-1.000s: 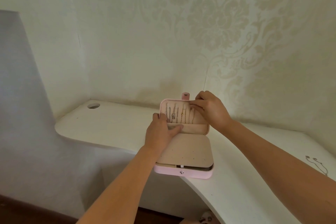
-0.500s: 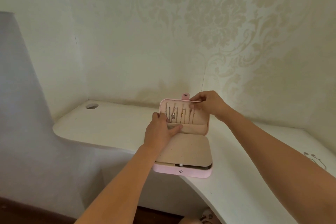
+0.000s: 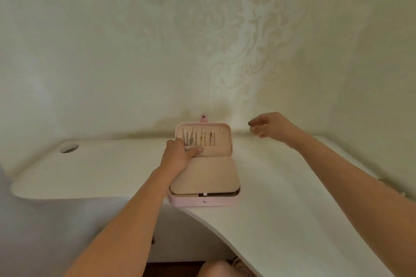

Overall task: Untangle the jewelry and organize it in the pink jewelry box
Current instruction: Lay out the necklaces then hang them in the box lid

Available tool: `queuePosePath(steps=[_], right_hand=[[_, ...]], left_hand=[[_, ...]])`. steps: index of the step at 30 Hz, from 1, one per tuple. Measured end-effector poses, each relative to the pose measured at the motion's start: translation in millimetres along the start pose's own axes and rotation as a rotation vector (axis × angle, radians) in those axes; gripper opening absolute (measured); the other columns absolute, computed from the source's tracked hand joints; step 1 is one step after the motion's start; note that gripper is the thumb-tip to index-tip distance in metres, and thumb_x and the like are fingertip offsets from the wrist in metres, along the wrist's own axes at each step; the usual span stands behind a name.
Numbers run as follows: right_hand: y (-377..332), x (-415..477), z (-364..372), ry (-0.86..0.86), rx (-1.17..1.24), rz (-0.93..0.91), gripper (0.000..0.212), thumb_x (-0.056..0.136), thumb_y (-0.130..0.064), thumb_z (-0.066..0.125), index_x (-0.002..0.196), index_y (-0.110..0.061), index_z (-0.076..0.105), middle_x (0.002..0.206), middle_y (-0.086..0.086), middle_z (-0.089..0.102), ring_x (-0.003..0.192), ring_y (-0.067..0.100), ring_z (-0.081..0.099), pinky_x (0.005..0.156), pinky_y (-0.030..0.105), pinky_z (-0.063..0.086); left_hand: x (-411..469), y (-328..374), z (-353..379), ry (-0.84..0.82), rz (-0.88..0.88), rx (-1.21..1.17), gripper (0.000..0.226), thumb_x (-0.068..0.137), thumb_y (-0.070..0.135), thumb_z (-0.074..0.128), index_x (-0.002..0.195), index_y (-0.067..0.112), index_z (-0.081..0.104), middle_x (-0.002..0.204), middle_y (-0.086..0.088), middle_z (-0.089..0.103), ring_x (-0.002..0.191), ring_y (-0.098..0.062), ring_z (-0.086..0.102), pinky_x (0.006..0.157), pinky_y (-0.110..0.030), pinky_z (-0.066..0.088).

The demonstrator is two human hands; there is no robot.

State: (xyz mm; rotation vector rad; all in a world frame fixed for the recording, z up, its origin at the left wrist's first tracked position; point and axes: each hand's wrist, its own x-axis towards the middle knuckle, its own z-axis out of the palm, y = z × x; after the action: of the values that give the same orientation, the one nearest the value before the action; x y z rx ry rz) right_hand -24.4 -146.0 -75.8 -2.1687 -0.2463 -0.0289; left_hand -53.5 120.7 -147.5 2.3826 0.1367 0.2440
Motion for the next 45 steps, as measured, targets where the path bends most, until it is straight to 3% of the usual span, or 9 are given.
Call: queuePosePath(steps=[6,11,15,20,23,28,32,40,45], right_hand=[[90,-24,-93,0.232,-0.359,0.394,0.017,0.085,-0.001,0.061,0.099,0.003,0.069,0.092,0.011,0.067,0.084,0.025,0.062,0.08,0.031,0.051],[136,-43,-113,0.175,-0.629,0.605,0.018,0.087,-0.011,0.057,0.072,-0.002,0.056,0.071,0.009,0.056,0.063,0.02,0.054,0.048,0.023,0.04],[137,-43,-114,0.113,-0.609,0.651,0.022,0.087,-0.022,0.064,0.083,-0.002,0.058,0.067,0.009,0.055,0.064,0.022,0.057,0.059,0.026,0.045],[148,-43,-118,0.125,-0.621,0.594,0.03,0.082,-0.029,0.071,0.084,-0.002,0.057,0.077,0.008,0.061,0.076,0.024,0.06,0.053,0.024,0.038],[156,-42,-116,0.159,-0.622,0.577,0.045,0.083,-0.031,0.07,0.112,0.001,0.058,0.115,0.015,0.062,0.108,0.029,0.058,0.074,0.025,0.041],[160,-39,-115,0.115,-0.666,0.539,0.034,0.092,-0.027,0.059,0.114,-0.001,0.06,0.12,0.014,0.062,0.111,0.028,0.058,0.079,0.027,0.042],[158,-39,-114,0.008,-0.709,0.531,0.03,0.098,-0.023,0.046,0.114,-0.001,0.058,0.121,0.012,0.059,0.114,0.027,0.055,0.076,0.027,0.038],[169,-41,-127,0.135,-0.285,0.387,0.022,0.09,-0.002,0.051,0.069,-0.008,0.055,0.067,0.003,0.057,0.063,0.015,0.051,0.052,0.021,0.034],[156,-55,-134,0.21,0.275,0.407,0.013,0.091,0.006,0.049,0.095,-0.006,0.053,0.076,0.007,0.061,0.064,0.013,0.057,0.057,0.019,0.045]], left_hand=[[14,18,9,-0.016,-0.006,0.096,0.041,0.088,0.043,0.061,0.064,0.014,0.044,0.065,0.001,0.048,0.062,-0.016,0.047,0.049,-0.028,0.026],[15,25,23,-0.063,-0.094,0.339,0.028,0.087,0.047,0.058,0.094,0.021,0.064,0.108,-0.007,0.064,0.105,-0.03,0.056,0.081,-0.034,0.043],[2,81,38,0.088,0.088,0.388,0.032,0.089,0.033,0.057,0.116,0.016,0.06,0.129,-0.01,0.048,0.118,-0.03,0.045,0.095,-0.037,0.038],[-24,169,91,-0.086,0.369,0.053,0.014,0.088,0.022,0.061,0.093,0.012,0.07,0.102,-0.002,0.068,0.095,-0.019,0.062,0.083,-0.028,0.047],[-30,203,137,-0.243,0.36,-0.073,0.015,0.084,0.018,0.066,0.091,0.007,0.073,0.096,-0.004,0.072,0.09,-0.018,0.066,0.079,-0.027,0.05],[-32,228,208,-0.312,0.217,-0.018,0.034,0.083,0.034,0.067,0.061,0.009,0.058,0.077,-0.02,0.062,0.073,-0.032,0.059,0.064,-0.036,0.046],[-33,239,242,-0.271,0.159,0.135,0.043,0.086,0.045,0.061,0.099,0.004,0.063,0.12,-0.016,0.051,0.114,-0.031,0.047,0.08,-0.034,0.042],[-37,244,263,-0.195,0.28,0.356,0.032,0.099,0.029,0.044,0.116,0.005,0.058,0.126,-0.015,0.046,0.119,-0.03,0.039,0.09,-0.032,0.037],[-40,239,263,-0.207,0.315,0.317,0.032,0.101,0.022,0.039,0.114,0.001,0.059,0.121,-0.018,0.05,0.115,-0.032,0.045,0.09,-0.034,0.037]])
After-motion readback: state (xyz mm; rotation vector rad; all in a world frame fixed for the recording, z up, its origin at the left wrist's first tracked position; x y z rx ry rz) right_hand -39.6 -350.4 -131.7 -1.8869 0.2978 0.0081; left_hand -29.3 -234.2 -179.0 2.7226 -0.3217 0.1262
